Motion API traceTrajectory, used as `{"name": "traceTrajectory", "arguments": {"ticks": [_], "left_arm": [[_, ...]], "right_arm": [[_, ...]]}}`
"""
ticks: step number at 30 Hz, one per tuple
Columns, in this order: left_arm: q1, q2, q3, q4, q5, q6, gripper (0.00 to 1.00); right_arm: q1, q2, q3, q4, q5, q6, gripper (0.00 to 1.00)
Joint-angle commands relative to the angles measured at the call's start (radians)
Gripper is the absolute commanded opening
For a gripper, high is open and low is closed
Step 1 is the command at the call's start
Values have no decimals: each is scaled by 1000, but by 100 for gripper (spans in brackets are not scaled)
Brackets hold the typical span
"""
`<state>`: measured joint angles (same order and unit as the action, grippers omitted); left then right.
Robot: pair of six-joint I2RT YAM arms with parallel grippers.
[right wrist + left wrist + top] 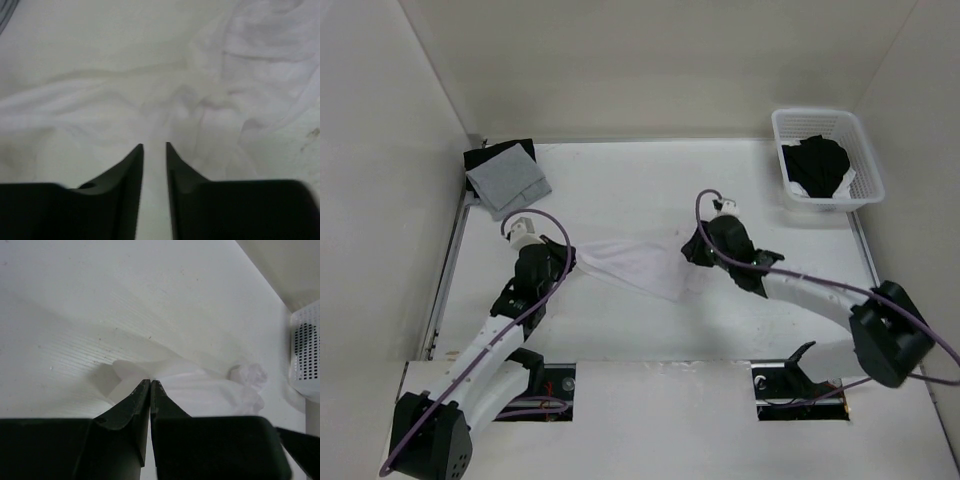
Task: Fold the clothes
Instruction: Flatten the tank top out
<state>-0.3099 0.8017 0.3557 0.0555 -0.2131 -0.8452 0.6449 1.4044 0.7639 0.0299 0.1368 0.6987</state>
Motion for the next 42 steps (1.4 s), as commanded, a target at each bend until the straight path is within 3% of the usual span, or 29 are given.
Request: {"name": "traceTrajectory", "arguments": {"ticks": [1,3,5,7,9,12,17,23,26,30,37,42], "left_arm": [[7,5,-26,37,21,-3,3],[5,11,-32,40,24,-3,3],[-1,19,-34,41,21,-3,2],[-11,34,-32,38,17,3,1],[-19,42,-35,49,14,1,1],[-27,42,-37,53,17,-3,1],[-28,18,-38,56,23,-5,1],[-31,25,-31,63,24,-3,1],[-40,30,-24,69,24,-5,1],[-50,22,-14,61,18,-5,1],[-90,-67,112,32,-25,-5,1],[-162,-168,322,46,-155,35,1]], "right_arm": [[127,-126,-138,84,37,105,19],[193,-153,-196,82,59,149,7],[241,-160,-231,82,86,182,7],[276,-157,-258,90,98,197,16],[287,-136,-276,114,104,208,31],[287,-88,-287,165,106,208,43],[275,-18,-281,214,92,208,45],[275,28,-279,223,109,225,32],[273,22,-282,225,122,225,17],[278,-40,-279,190,141,229,6],[347,-439,-174,-82,227,171,2],[420,-720,56,-307,358,35,1]]}}
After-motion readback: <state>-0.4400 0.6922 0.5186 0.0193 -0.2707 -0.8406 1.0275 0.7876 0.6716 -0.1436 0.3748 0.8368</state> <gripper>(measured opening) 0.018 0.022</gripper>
